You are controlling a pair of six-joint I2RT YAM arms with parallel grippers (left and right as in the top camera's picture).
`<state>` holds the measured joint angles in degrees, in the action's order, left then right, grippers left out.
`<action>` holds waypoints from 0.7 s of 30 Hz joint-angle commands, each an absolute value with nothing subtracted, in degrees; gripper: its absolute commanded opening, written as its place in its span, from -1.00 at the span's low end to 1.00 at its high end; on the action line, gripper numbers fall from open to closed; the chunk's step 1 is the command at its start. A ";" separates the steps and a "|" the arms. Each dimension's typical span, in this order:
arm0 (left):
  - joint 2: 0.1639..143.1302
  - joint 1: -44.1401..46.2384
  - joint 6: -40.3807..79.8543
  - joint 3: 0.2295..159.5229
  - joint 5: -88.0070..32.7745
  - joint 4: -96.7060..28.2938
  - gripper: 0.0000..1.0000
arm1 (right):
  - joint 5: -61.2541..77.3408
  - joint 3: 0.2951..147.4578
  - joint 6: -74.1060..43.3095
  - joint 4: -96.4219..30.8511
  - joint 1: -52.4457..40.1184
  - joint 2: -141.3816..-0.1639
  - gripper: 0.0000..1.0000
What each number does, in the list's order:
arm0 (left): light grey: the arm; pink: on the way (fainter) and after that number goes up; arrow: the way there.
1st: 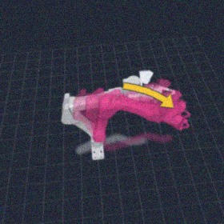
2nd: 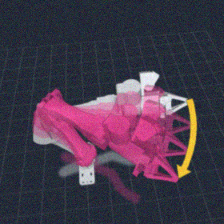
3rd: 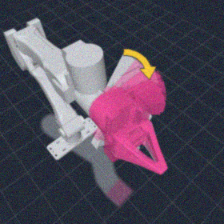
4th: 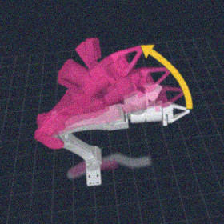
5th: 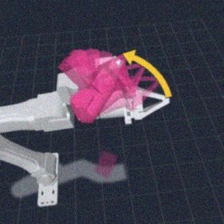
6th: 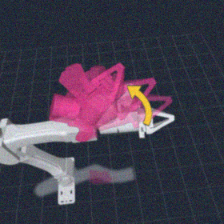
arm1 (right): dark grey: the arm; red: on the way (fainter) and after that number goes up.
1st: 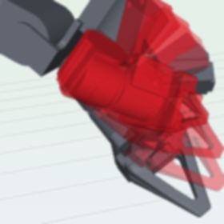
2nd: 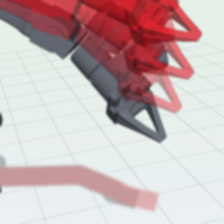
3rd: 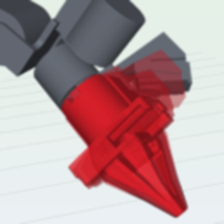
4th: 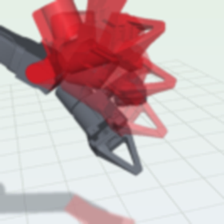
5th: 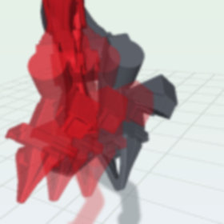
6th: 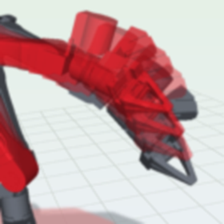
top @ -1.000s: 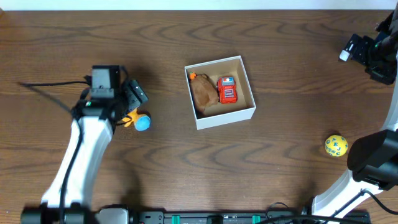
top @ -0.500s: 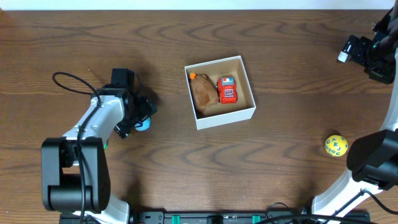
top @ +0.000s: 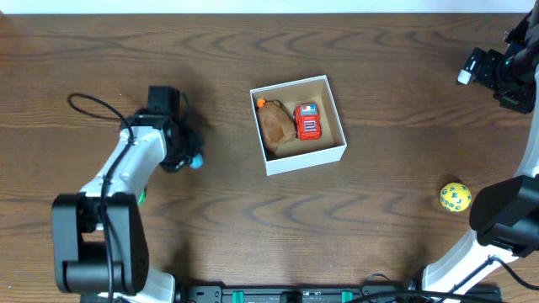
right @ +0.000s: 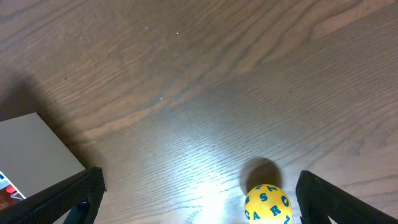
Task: Pack container
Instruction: 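Grasp the orange duck toy with the left gripper, then place the orange duck into the box with the left gripper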
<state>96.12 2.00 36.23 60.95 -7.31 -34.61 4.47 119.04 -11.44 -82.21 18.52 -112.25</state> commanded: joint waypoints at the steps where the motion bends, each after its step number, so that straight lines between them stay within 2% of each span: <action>1: 89.52 5.48 26.83 69.49 -7.31 -34.30 -0.88 | 4.49 118.69 -10.52 -82.13 18.15 -112.42 0.99; 6: 86.76 14.68 11.77 77.67 -7.29 -34.26 -0.88 | 4.51 118.69 -10.55 -82.13 18.13 -112.42 0.98; 11: 87.31 25.56 -0.78 78.83 -7.29 -32.86 -0.88 | 4.51 118.69 -10.55 -82.17 18.13 -112.42 0.98; 16: 91.24 34.41 -9.98 78.83 -7.29 -30.85 -0.88 | 4.51 118.69 -10.57 -82.54 18.13 -112.42 0.99; 21: 97.97 36.73 -11.77 78.83 -7.27 -27.40 -0.85 | 4.54 118.69 -10.59 -82.96 18.13 -112.42 0.98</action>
